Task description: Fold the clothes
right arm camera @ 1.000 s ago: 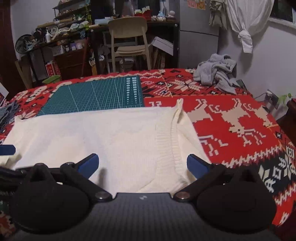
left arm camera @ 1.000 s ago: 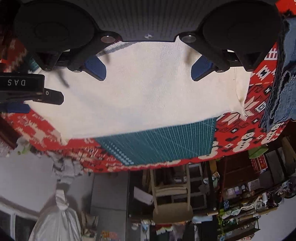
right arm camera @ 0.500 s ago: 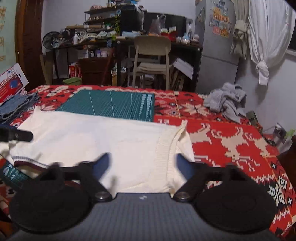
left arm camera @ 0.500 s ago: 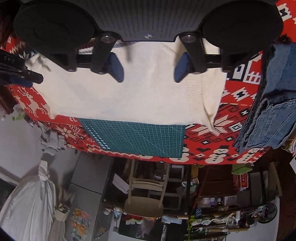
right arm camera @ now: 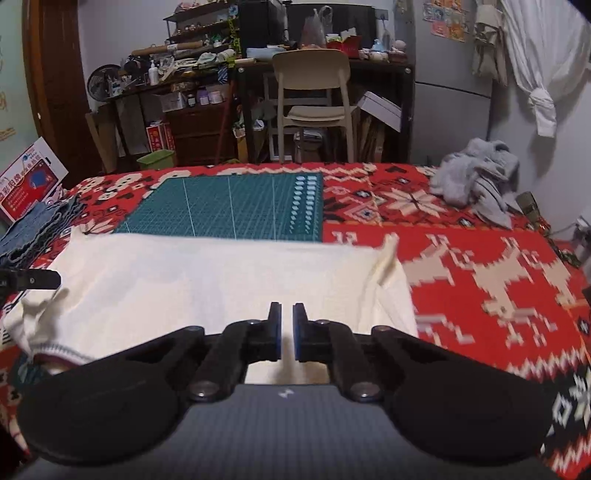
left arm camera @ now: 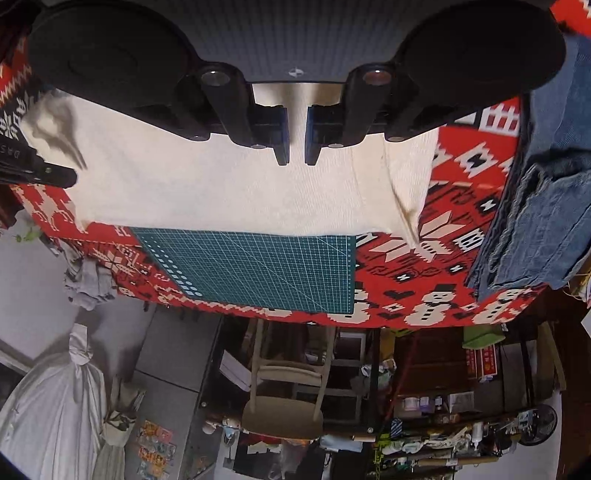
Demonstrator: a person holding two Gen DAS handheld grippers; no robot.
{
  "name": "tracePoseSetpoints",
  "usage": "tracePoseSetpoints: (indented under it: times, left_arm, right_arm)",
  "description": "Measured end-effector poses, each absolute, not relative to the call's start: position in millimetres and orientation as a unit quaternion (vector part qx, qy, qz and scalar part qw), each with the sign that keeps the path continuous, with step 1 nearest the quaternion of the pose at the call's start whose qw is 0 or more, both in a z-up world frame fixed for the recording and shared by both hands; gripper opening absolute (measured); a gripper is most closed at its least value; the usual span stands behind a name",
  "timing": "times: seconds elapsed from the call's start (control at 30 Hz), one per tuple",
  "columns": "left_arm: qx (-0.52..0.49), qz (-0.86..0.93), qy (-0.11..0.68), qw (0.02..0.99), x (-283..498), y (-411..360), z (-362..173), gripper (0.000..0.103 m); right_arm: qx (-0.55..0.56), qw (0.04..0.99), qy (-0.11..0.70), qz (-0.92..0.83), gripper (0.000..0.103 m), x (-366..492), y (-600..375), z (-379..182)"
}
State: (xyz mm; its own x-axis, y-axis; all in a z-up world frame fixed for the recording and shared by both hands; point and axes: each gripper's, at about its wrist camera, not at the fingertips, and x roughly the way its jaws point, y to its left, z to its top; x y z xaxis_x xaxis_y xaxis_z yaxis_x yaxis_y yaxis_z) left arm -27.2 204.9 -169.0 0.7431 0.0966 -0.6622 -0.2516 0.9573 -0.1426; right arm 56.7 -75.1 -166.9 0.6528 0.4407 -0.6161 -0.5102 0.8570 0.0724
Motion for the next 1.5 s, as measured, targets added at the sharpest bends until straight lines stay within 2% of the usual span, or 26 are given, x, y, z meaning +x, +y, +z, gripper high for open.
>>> tracePoseSetpoints:
  times: [0.27, 0.6, 0.8, 1.0, 1.13, 1.5]
  left_arm:
    - [-0.112, 0.089, 0.371, 0.918, -16.2, 210.7, -180.2, 0.009]
    - [-0.103, 0.075, 0.393, 0.911, -41.9, 205.7, -177.8, 0.009]
    - [-0.106, 0.068, 0.389, 0.912, -46.8, 205.9, -170.3, 0.009]
    - [-0.105, 0.057, 0.373, 0.920, -7.9, 213.6, -166.2, 0.008]
    - [-0.083, 0.045, 0.393, 0.915, 21.5, 212.0, -177.4, 0.009]
    - [-0.048, 0.021, 0.425, 0.904, -32.0, 214.8, -176.7, 0.009]
  right_arm:
    - [-0.065, 0.894, 0.353, 0.269, 0.007, 82.8, -41.7, -183.8]
    - [-0.099, 0.885, 0.363, 0.276, 0.007, 33.2, -76.6, -186.0]
    - [-0.068, 0.889, 0.364, 0.270, 0.008, 34.0, -88.7, -176.2]
    - [-0.066, 0.901, 0.342, 0.259, 0.008, 64.8, -79.6, -164.3]
    - [-0.063, 0.900, 0.346, 0.258, 0.010, 75.5, -73.4, -168.2]
    - [-0.071, 0.891, 0.364, 0.260, 0.010, 65.5, -77.3, -181.0]
